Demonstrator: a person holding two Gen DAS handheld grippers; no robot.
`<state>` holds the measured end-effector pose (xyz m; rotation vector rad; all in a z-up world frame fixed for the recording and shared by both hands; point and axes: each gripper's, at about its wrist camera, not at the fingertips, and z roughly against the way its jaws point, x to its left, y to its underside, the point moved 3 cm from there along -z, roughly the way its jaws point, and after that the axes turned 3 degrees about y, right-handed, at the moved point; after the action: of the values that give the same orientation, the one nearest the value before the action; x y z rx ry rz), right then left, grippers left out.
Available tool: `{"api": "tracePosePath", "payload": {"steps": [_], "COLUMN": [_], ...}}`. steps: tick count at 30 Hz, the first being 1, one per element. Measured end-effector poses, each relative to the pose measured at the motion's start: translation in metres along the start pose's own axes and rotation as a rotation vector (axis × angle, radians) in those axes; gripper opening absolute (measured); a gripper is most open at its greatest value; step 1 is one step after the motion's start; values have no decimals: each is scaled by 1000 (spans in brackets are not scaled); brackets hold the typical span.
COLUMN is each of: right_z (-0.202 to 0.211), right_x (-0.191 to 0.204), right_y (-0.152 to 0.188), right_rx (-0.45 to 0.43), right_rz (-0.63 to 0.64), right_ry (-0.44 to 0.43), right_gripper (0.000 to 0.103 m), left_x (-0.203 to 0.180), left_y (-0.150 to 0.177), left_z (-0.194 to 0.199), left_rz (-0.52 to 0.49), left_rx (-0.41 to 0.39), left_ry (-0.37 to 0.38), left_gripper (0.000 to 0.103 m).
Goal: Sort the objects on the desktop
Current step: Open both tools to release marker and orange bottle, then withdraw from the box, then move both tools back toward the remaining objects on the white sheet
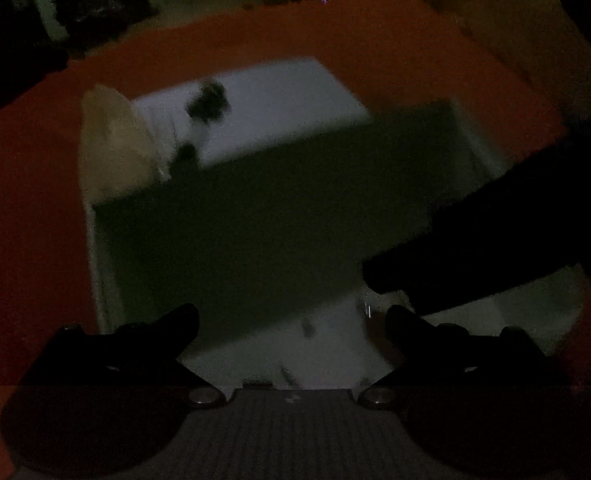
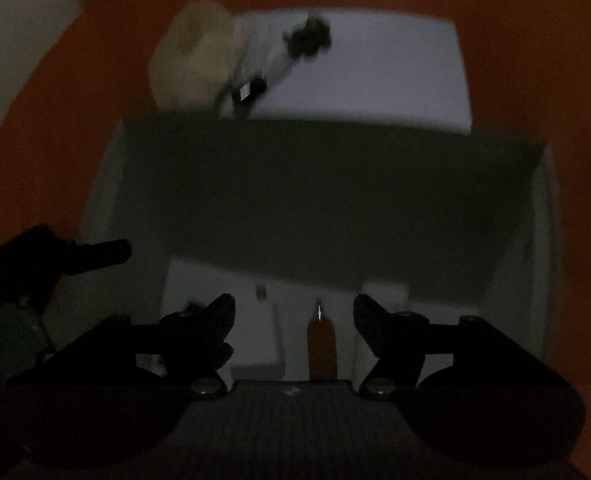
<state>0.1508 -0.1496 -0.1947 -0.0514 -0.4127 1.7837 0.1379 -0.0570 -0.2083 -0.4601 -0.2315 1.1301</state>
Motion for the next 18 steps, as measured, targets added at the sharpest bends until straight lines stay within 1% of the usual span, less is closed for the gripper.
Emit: {"api": "tracePosePath", "payload": {"steps": [6, 10, 11, 13, 15, 16, 18], "right_z": [36, 50, 52, 51, 48, 46, 35], "right_x": [-11, -23, -26, -31, -38, -43, -49], "right_y": [-45, -77, -85, -95, -104, -107, -113], "right_rx": [-119, -186, -202, -208, -207, -198, -178], "right_rz": [-54, -102, -109, -95, -90, -106, -137], "right_ry": [-20, -24, -19, -16, -1, 12, 4], "right_gripper": [70, 71, 72, 75, 75, 75, 75], "left_x": [27, 53, 58, 70, 77, 81, 89], "left_y": [-49, -75, -80, -90, -94, -96, -97], "left_z": [23, 30, 29, 27, 27, 21, 13], "left_rz": [87, 156, 161, 169, 146, 138, 132], "left_rx": [-133, -185, -196, -217, -234, -229, -213], "left_ry": [-57, -93, -103, -124, -154, -161, -172], "left_gripper": [103, 103, 103, 103, 103, 103, 103]}}
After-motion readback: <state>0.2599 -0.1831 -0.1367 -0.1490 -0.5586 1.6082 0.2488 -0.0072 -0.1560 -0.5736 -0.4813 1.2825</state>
